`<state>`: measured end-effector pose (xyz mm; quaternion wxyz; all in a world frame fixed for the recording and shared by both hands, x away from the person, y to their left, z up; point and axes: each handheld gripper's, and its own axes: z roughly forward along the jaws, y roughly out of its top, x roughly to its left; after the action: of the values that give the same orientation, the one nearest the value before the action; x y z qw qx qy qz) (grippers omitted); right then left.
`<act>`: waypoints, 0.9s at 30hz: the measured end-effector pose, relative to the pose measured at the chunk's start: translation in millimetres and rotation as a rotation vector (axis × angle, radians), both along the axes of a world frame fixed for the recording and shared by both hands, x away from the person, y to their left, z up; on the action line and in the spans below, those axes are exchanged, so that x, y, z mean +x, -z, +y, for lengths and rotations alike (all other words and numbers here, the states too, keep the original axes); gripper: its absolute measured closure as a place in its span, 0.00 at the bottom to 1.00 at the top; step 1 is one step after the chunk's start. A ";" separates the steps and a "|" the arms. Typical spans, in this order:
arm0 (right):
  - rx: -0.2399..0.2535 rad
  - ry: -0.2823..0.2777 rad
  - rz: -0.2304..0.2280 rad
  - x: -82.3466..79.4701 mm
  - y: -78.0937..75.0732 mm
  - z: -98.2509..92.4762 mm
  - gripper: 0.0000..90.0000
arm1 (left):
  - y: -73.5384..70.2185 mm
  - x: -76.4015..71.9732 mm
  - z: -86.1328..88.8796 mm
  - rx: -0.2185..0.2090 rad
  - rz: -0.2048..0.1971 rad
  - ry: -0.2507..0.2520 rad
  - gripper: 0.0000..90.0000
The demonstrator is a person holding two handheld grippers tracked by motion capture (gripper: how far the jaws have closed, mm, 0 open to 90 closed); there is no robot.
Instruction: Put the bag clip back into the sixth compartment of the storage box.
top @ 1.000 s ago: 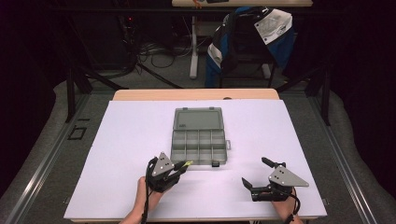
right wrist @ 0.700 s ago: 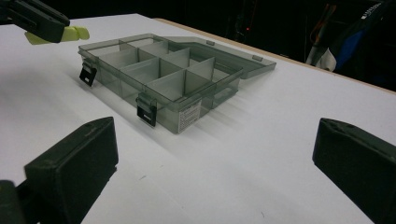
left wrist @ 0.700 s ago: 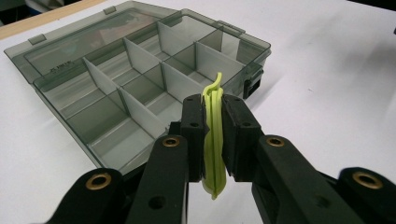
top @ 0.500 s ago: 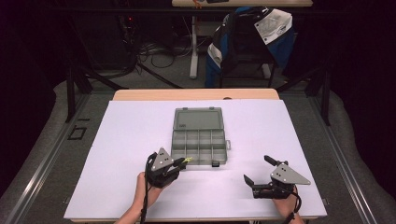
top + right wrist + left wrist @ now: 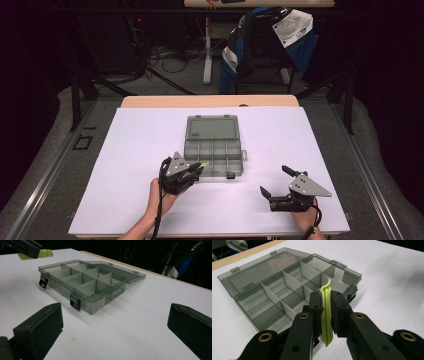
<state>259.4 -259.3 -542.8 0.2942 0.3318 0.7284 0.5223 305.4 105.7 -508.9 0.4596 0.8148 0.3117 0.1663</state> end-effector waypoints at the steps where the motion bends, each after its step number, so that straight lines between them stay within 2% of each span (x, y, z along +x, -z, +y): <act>1: 0.008 -0.003 0.002 0.1 -0.1 0.0 0.00 | 0.8 0.1 -0.7 0.002 -0.004 0.001 0.89; 11: -0.004 -0.015 0.015 1.3 3.1 2.4 0.00 | 2.3 8.2 -1.5 0.018 -0.003 -0.015 0.89; 20: 0.002 -0.004 0.001 0.7 1.4 1.2 0.00 | -5.7 16.9 0.1 -0.011 -0.019 -0.038 0.89; 27: 0.005 -0.011 0.005 0.2 0.9 0.3 0.00 | -8.7 24.3 -6.1 -0.007 -0.025 -0.041 0.89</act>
<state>259.5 -258.9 -543.8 0.2886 0.3298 0.7297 0.5249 329.7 99.6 -500.2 0.4630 0.8044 0.3233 0.1847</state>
